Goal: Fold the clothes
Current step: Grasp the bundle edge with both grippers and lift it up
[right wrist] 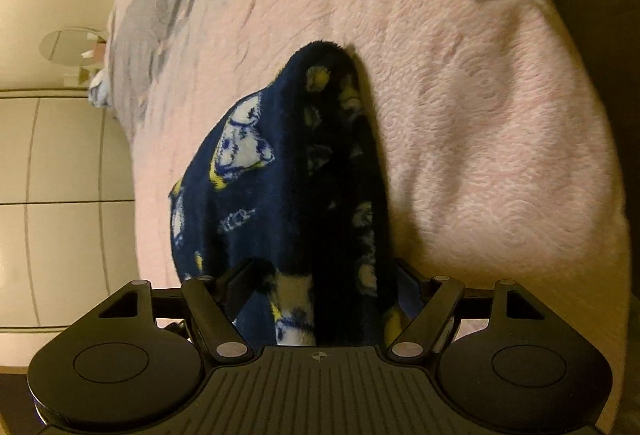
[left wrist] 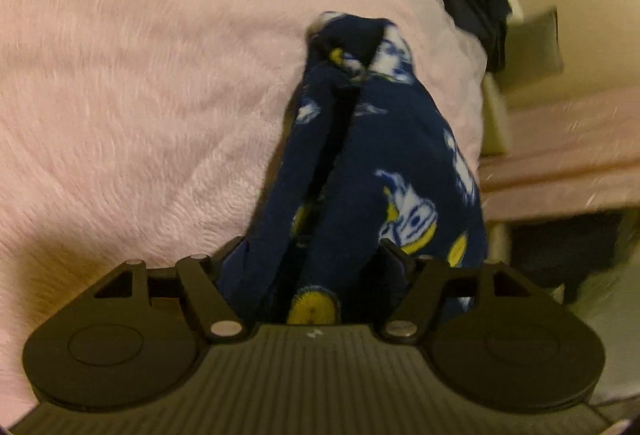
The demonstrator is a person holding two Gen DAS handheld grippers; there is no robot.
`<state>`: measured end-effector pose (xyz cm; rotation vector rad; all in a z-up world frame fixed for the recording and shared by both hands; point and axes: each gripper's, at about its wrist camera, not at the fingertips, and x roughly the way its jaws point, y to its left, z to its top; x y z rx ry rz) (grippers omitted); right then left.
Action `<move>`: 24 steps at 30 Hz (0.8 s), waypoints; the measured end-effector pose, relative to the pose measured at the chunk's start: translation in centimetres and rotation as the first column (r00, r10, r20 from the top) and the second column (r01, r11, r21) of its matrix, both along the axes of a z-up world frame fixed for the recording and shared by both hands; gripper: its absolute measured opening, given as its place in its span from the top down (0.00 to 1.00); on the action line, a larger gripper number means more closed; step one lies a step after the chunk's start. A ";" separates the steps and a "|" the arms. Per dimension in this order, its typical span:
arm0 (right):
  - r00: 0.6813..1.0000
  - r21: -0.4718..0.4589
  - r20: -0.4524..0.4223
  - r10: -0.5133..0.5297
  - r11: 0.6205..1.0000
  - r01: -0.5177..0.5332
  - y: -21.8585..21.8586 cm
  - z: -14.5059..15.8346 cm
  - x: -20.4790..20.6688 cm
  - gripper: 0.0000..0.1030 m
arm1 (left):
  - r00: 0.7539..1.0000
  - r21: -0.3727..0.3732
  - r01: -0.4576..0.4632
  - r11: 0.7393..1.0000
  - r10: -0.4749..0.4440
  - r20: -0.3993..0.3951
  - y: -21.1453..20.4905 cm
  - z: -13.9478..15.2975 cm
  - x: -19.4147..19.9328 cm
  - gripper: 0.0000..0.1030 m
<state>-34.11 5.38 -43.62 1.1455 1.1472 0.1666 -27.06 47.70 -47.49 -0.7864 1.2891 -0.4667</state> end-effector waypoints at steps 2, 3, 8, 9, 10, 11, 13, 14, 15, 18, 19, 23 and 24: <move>1.000 0.027 -0.007 -0.003 1.000 0.003 0.0 -0.5 0.1 0.28 | 0.999 -0.037 -0.048 0.998 0.048 -0.002 0.2 -0.7 -0.6 0.40; 1.000 0.035 -0.010 0.001 0.999 -0.001 0.0 -0.6 0.2 0.42 | 0.998 -0.053 -0.066 0.996 0.066 0.002 0.1 -0.7 -1.1 0.55; 0.998 -0.010 0.001 0.070 0.997 -0.070 0.6 1.0 0.5 0.74 | 0.983 -0.090 -0.155 0.984 0.162 0.082 0.2 1.4 -4.1 0.75; 0.996 -0.023 0.008 0.088 0.996 -0.087 0.7 1.7 0.6 0.75 | 0.977 -0.098 -0.178 0.979 0.187 0.098 0.3 2.1 -4.8 0.77; 0.994 -0.032 0.017 0.109 0.994 -0.108 0.9 2.5 0.6 0.76 | 0.970 -0.100 -0.203 0.974 0.214 0.112 0.4 2.9 -5.7 0.77; 0.991 -0.040 0.028 0.131 0.991 -0.130 1.0 3.2 0.6 0.76 | 0.962 -0.100 -0.230 0.968 0.241 0.124 0.5 3.8 -6.8 0.77; 0.980 -0.045 0.049 0.190 0.981 -0.188 1.5 5.0 0.5 0.77 | 0.944 -0.101 -0.282 0.954 0.295 0.150 0.6 5.6 -8.9 0.78; 0.973 -0.047 0.060 0.221 0.975 -0.219 1.7 5.9 0.5 0.77 | 0.933 -0.102 -0.308 0.946 0.321 0.162 0.7 6.5 -10.0 0.78; 0.964 -0.044 0.069 0.256 0.966 -0.253 2.0 6.8 0.5 0.77 | 0.917 -0.104 -0.346 0.932 0.360 0.170 1.1 7.4 -11.7 0.78; 0.918 -0.034 0.087 0.387 0.922 -0.386 3.8 9.3 0.3 0.77 | 0.848 -0.119 -0.479 0.870 0.494 0.192 2.7 10.4 -18.2 0.78; 0.895 -0.025 0.092 0.437 0.899 -0.436 4.7 9.9 0.2 0.77 | 0.818 -0.119 -0.526 0.842 0.539 0.203 3.2 11.3 -20.9 0.78; 0.757 0.016 0.116 0.642 0.761 -0.648 10.9 11.9 -0.4 0.77 | 0.649 -0.114 -0.721 0.684 0.723 0.236 5.0 14.9 -33.1 0.78; 0.712 0.026 0.126 0.691 0.715 -0.698 12.8 12.3 -0.7 0.77 | 0.600 -0.109 -0.764 0.636 0.762 0.245 5.3 15.6 -36.3 0.78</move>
